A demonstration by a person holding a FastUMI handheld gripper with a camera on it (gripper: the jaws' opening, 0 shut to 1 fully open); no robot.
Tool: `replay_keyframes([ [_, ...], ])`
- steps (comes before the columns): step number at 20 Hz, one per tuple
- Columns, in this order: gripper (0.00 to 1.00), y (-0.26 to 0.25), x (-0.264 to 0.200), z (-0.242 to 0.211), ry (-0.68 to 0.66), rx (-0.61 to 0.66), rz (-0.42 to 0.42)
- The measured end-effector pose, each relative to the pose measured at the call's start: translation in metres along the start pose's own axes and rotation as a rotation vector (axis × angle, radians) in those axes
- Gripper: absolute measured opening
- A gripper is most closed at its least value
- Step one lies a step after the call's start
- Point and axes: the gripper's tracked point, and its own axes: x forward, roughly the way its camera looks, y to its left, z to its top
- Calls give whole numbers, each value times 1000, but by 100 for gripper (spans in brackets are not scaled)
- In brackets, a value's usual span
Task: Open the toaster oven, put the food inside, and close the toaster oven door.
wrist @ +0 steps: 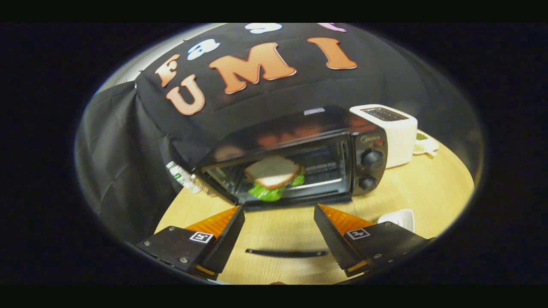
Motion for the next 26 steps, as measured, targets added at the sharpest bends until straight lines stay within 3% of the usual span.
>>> replay_keyframes([
  [8,97,-6,-33,-100,227,-86,-10],
  [16,96,-20,5,-146,387,-96,-82],
  [22,97,-15,11,-133,371,-93,-93],
  [26,97,1,6,-88,243,-133,-58],
])
